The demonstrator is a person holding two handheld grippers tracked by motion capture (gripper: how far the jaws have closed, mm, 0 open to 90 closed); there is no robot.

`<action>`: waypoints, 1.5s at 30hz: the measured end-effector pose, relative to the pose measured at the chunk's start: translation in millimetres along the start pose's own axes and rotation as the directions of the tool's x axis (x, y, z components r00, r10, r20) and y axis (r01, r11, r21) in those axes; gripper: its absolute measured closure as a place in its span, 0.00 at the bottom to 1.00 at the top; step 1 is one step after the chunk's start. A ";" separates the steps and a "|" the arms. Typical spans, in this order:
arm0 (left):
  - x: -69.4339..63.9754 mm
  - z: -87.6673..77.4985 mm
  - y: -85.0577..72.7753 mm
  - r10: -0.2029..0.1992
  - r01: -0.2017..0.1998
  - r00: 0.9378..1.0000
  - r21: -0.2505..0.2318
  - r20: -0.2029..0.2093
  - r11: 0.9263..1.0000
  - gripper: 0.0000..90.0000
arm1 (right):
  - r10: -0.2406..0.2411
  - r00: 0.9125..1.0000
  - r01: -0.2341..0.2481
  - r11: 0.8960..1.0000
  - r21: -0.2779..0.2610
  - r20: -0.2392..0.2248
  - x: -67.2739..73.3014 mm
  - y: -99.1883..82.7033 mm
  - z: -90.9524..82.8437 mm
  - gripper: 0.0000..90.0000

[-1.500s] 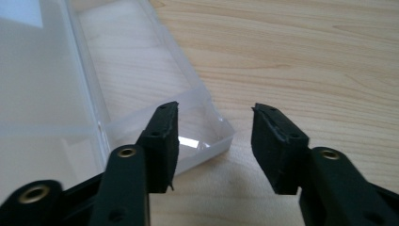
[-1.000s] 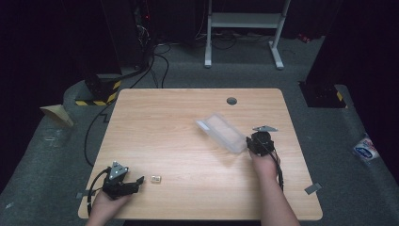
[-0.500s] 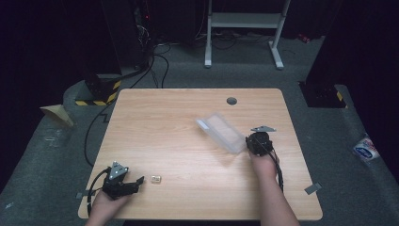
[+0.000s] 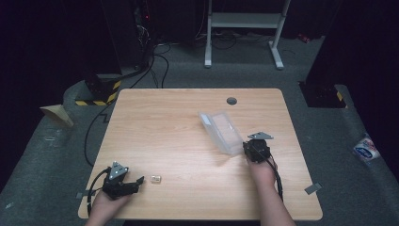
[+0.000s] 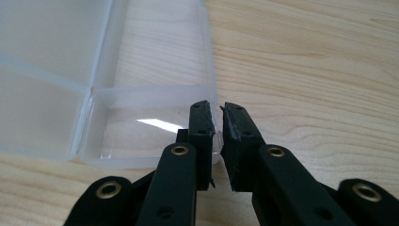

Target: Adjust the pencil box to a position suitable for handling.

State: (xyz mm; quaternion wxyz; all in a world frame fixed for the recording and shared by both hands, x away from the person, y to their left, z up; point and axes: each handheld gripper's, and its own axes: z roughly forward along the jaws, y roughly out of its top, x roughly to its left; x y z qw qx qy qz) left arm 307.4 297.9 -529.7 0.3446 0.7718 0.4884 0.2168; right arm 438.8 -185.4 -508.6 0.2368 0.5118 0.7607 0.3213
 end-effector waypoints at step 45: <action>0.1 -0.7 -0.5 0.005 -0.005 1.000 0.001 0.006 1.000 0.24 | -0.088 0.987 0.075 0.992 -0.101 -0.134 64.5 -16.1 -34.9 0.80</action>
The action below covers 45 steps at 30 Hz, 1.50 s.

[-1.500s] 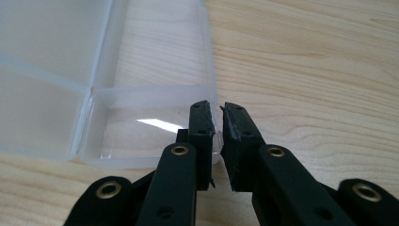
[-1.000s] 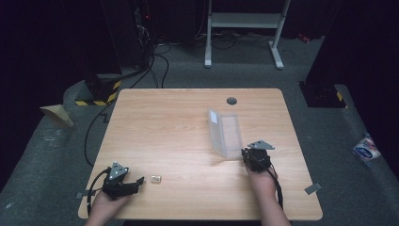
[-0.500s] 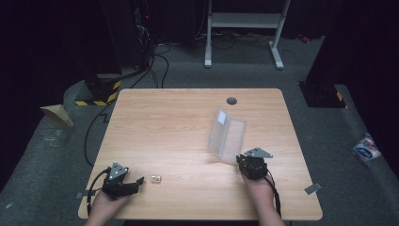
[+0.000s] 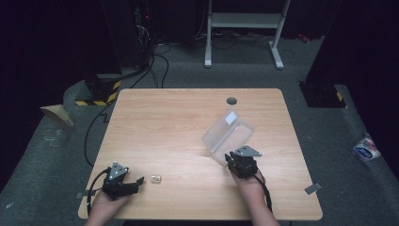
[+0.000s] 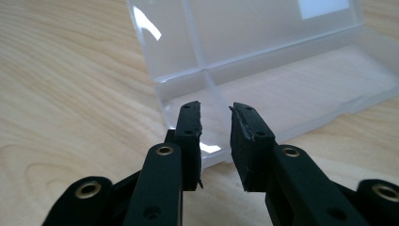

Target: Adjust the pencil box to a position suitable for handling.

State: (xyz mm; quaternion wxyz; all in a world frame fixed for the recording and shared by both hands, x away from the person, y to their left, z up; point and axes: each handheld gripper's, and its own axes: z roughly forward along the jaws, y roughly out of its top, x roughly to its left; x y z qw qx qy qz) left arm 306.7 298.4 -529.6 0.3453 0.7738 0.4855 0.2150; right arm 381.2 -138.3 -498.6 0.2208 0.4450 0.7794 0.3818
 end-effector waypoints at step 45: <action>0.1 -0.1 -0.2 0.013 -0.013 1.000 -0.002 0.010 1.000 0.24 | 0.092 0.976 -0.094 0.996 0.003 0.200 -35.5 11.4 10.9 0.77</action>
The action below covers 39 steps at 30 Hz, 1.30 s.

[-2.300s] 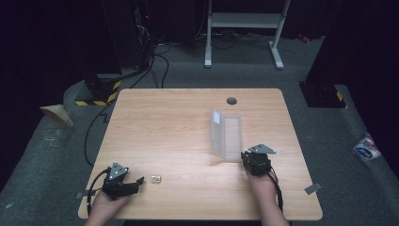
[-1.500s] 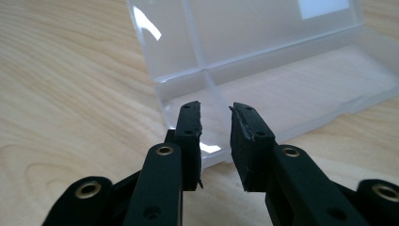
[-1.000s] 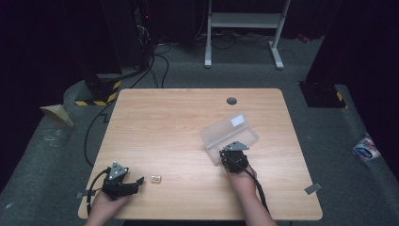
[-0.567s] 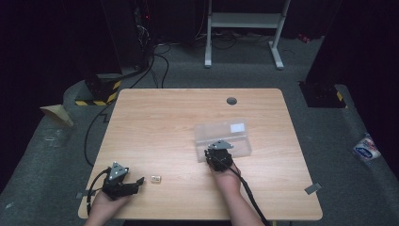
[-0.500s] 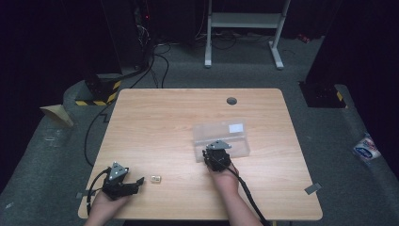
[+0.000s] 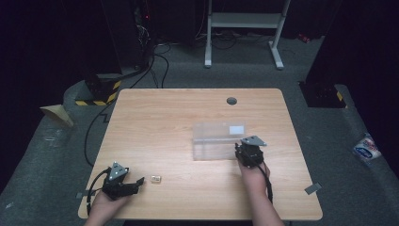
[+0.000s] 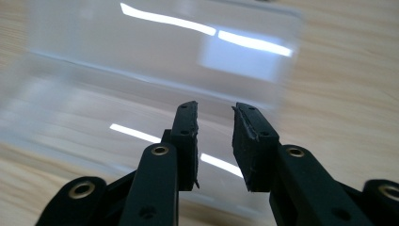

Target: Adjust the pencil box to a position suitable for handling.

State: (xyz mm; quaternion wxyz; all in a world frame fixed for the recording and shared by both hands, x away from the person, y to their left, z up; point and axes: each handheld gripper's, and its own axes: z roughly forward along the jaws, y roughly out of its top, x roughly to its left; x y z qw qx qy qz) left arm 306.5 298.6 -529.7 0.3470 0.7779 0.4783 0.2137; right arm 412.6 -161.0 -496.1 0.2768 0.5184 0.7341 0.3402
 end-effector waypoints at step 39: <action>0.2 0.1 0.2 0.002 -0.002 1.000 0.000 0.000 1.000 0.24 | 0.030 0.998 -0.024 0.995 0.098 -0.061 33.4 -11.2 16.7 0.88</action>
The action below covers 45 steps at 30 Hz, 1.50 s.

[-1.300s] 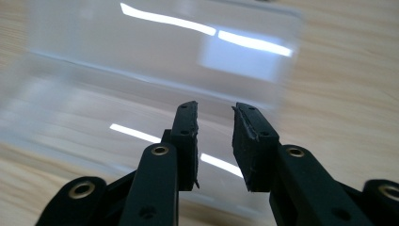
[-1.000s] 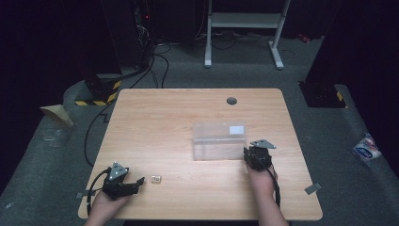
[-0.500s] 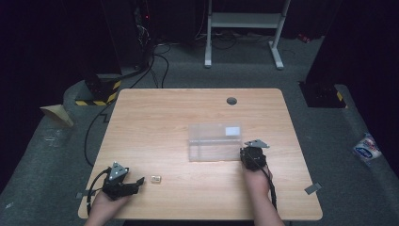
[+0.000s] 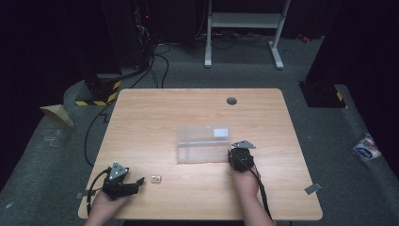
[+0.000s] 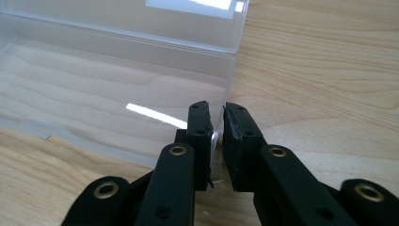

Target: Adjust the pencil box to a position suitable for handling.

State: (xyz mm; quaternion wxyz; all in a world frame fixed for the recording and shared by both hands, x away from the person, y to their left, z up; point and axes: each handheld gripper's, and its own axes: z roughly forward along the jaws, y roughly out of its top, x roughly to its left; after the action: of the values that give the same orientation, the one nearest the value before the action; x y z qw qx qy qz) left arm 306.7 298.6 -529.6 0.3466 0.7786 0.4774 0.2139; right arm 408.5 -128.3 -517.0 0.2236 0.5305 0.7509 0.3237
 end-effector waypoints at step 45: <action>-0.9 -0.7 -0.3 -0.019 0.019 0.999 -0.001 -0.025 1.000 0.26 | -0.002 1.000 0.001 0.999 -0.040 -0.018 -68.4 -52.9 -61.8 0.43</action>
State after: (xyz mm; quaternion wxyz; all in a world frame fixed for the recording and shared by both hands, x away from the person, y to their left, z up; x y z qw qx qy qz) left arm 305.6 298.1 -529.3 0.3430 0.7710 0.4891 0.2207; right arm 355.1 -220.2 -513.1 0.2277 0.5226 0.7466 0.3431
